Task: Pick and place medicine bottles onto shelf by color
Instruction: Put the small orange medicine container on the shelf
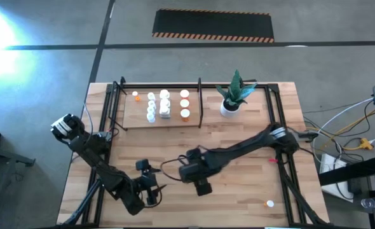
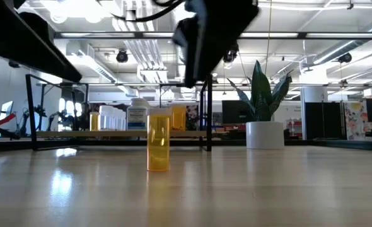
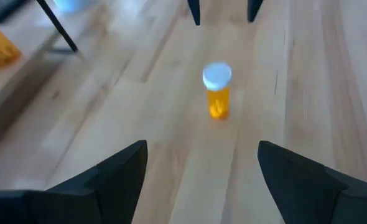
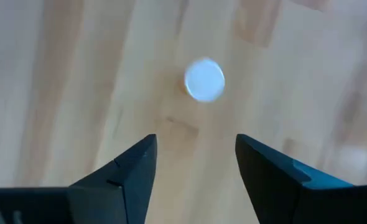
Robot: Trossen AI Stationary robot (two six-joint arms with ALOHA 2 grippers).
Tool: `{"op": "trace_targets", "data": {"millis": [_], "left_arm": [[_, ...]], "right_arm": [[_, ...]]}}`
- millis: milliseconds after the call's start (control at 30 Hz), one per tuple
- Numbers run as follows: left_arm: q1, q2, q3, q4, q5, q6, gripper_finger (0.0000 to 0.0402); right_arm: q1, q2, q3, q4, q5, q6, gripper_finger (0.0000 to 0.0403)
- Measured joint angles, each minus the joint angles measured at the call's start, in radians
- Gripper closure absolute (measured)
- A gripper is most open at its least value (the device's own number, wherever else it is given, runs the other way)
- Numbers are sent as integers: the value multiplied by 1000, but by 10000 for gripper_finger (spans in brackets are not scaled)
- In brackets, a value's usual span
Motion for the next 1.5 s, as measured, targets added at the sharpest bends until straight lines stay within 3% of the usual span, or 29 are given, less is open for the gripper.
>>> {"op": "trace_targets", "data": {"millis": [100, 333, 433, 633, 933, 1500], "left_arm": [[-6, 22, -36, 118, -68, 36, 114], [24, 147, -130, 608, -79, 251, 114], [45, 220, -131, 763, -79, 335, 114], [105, 329, -113, 907, -95, 316, 114], [157, 366, -94, 945, -94, 258, 121], [185, 361, -92, 974, -44, 323, 245]], "right_arm": [[40, -121, -211, 127, 105, 60, 201], [156, -402, -680, 542, 269, 266, 219], [204, -486, -827, 740, 344, 306, 225], [278, -588, -1028, 1078, 456, 294, 232], [324, -611, -1091, 1158, 504, 305, 237], [324, -598, -1088, 1157, 502, 305, 241]]}}
